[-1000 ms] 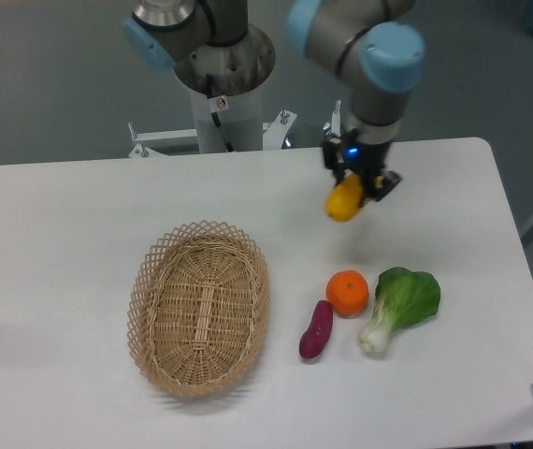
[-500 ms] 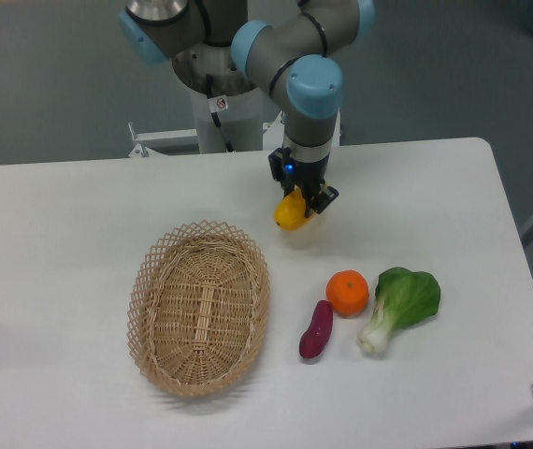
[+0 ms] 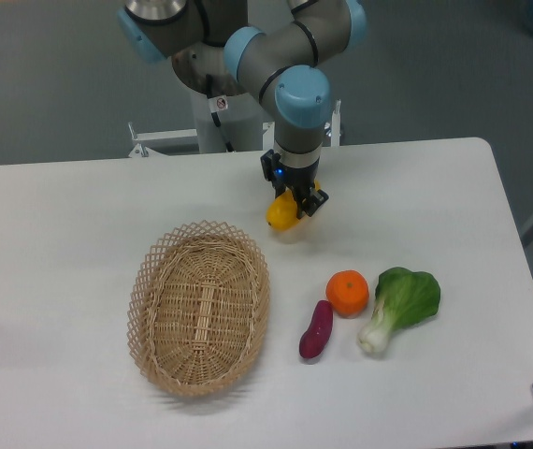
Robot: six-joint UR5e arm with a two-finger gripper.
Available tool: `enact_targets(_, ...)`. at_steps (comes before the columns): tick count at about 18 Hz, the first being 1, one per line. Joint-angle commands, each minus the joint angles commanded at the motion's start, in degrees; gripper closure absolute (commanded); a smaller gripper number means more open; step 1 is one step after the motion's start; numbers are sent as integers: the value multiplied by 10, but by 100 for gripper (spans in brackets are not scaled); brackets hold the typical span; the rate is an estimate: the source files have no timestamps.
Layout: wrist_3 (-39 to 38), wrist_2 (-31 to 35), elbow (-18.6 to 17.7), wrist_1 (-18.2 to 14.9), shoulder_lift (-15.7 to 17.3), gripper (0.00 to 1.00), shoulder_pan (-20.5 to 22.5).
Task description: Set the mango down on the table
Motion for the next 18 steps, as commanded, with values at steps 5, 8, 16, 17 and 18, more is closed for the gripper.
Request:
enact_targets(5,-6,3,62,-15,-3,0,0)
enact_targets(8,-7,3,125,-42,-21,0,10)
enact_targets(16,13,13,300,-167,-71,0,101)
enact_targets(17,33,13,326,-187,-76,0,111)
enact_targets(18,56,13,349,-205,-83,0,119)
